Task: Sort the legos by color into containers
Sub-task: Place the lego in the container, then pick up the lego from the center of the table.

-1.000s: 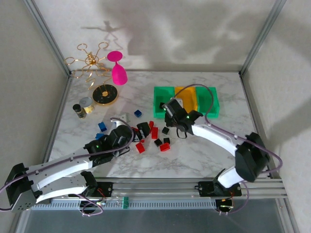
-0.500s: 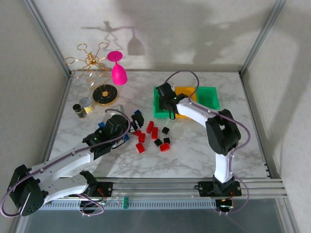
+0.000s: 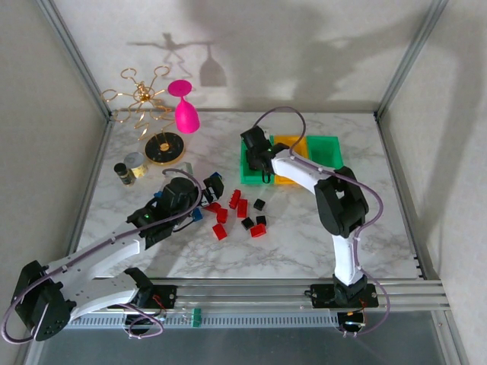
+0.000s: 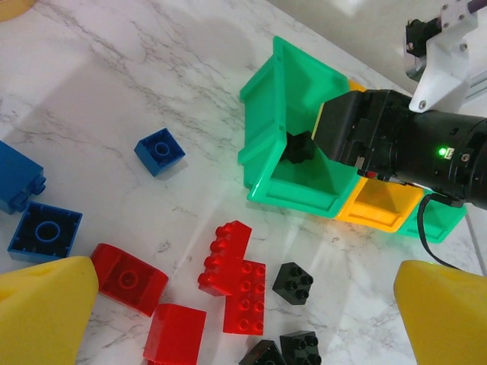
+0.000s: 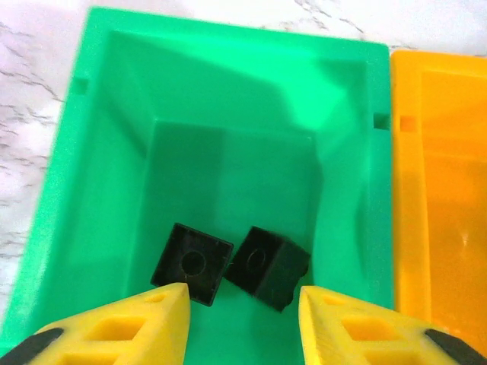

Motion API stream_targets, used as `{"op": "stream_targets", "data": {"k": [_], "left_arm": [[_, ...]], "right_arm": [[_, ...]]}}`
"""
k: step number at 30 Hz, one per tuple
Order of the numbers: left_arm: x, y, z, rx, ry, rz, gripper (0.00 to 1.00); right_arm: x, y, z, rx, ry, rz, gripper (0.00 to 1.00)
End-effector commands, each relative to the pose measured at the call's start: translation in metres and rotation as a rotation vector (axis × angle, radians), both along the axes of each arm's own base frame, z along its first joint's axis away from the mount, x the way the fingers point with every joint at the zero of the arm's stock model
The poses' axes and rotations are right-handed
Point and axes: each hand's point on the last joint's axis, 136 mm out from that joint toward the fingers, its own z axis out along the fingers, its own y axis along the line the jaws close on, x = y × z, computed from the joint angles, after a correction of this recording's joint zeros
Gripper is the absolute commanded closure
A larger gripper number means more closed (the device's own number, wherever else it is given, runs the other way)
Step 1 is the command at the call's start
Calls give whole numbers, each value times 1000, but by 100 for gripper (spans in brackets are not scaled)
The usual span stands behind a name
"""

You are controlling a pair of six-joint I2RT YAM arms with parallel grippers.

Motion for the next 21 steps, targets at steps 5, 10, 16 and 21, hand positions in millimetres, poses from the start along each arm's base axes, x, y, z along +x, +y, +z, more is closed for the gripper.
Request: {"op": "stream_targets", "data": {"k": [5, 10, 16, 21], "left_arm": [[-11, 0, 14, -66, -13, -32, 0], [-21, -3, 5, -79, 13, -60, 0], [-34, -9, -4, -97, 32, -78, 0], [-44, -21, -8, -121, 26, -95, 0]], "right_arm": [[-42, 14, 65, 167, -56, 97, 53], [-71, -1, 61, 218, -21, 87, 49], [-112, -8, 42, 231, 42, 99, 44], [-138, -12, 18, 240, 102, 97, 39]]}}
